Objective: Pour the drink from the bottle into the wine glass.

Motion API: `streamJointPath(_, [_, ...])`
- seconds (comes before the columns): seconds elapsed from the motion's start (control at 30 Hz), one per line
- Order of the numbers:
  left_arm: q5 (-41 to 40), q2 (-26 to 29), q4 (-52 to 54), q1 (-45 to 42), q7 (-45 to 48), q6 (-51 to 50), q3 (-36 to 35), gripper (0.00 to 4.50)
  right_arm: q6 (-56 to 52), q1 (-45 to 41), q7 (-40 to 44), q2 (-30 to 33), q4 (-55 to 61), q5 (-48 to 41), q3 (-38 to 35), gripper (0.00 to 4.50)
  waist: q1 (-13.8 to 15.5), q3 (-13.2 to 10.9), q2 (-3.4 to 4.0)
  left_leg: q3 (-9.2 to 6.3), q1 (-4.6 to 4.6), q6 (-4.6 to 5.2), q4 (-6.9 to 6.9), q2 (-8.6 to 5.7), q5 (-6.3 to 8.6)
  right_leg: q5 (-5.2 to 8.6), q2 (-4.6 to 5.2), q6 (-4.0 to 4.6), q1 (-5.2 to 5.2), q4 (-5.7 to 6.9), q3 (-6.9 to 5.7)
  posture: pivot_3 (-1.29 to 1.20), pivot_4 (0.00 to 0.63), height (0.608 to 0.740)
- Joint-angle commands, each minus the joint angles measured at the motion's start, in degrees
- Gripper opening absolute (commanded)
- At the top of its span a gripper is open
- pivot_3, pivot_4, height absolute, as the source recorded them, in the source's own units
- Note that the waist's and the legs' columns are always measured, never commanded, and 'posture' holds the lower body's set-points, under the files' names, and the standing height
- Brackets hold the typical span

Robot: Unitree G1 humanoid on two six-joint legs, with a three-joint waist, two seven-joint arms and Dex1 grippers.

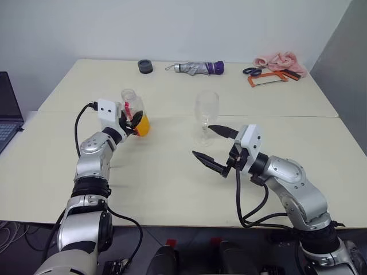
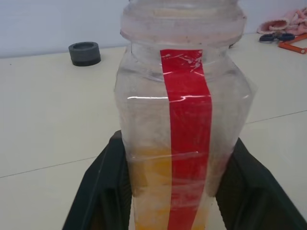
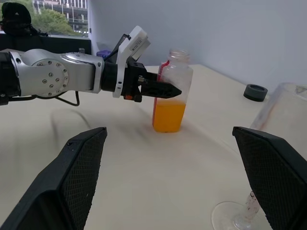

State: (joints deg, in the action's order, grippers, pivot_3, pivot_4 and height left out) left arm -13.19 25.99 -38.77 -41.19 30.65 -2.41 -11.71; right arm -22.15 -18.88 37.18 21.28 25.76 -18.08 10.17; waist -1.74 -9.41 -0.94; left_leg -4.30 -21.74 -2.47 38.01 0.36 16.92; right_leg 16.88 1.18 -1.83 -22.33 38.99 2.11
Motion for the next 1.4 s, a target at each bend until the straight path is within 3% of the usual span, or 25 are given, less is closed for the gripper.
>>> streamJointPath(0.03, [-1.1, -0.2, 4.0, -1.6, 0.4, 0.2, -0.5, 1.7, 0.6, -0.6, -0.8, -0.1, 2.0, -0.4, -1.2, 4.5, 0.0, 0.0, 0.0, 0.0, 0.0, -0.01, 0.0, 0.0, 0.0, 0.0, 0.0, 0.0, 0.0, 0.0, 0.0, 0.0, 0.15, 0.74])
streamJointPath(0.27, [2.9, -0.5, 12.9, -4.0, 1.7, 1.4, 5.1, 1.69, -3.0, 0.6, -4.6, 0.4, 6.2, -2.9, -6.0, 4.5, 0.1, 0.0, -0.04, -0.05, -0.13, -0.13, 0.05, -0.05, -0.07, 0.0, 0.05, 0.0, -0.04, 0.0, -0.02, 0.0, 0.15, 0.74])
streamJointPath(0.4, [9.4, 0.0, 12.6, -9.3, 2.8, 7.2, 11.1, 1.69, -5.9, 2.0, -8.3, -0.1, 8.0, -4.2, -9.5, 4.5, 0.2, 0.0, -0.05, -0.12, -0.17, -0.12, 0.05, -0.47, -0.07, 0.0, 0.08, 0.0, -0.04, 0.0, -0.02, 0.0, 0.15, 0.74])
streamJointPath(0.8, [24.4, -0.2, -9.2, -24.3, -0.1, 31.4, 21.3, 1.69, -7.7, 0.1, -15.8, -2.5, 6.8, -2.4, -10.2, 4.5, -0.1, 0.0, -0.06, -0.11, -0.18, 0.02, 0.0, -0.71, 0.0, 0.0, 0.13, 0.0, -0.16, 0.02, 0.1, 0.0, 0.15, 0.74])
streamJointPath(1.27, [36.4, 2.3, -21.9, -30.9, -11.0, 44.8, 26.2, 1.69, -4.6, 1.6, -14.6, -3.3, 5.2, -1.7, -9.5, 4.5, -0.1, 0.0, -0.06, -0.06, -0.45, -0.08, -0.01, -0.74, -0.05, 0.0, 0.15, -0.01, -0.48, 0.08, 0.13, 0.0, 0.15, 0.74])
streamJointPath(1.4, [39.3, 2.8, -23.9, -32.5, -14.1, 46.2, 27.7, 1.69, -4.6, 1.8, -14.0, -2.9, 5.0, -1.4, -9.3, 4.5, -0.1, 0.0, -0.06, -0.08, -0.94, -0.11, 0.14, -0.76, -0.08, -0.01, 0.15, -0.02, -0.92, 0.2, 0.11, 0.0, 0.15, 0.74])
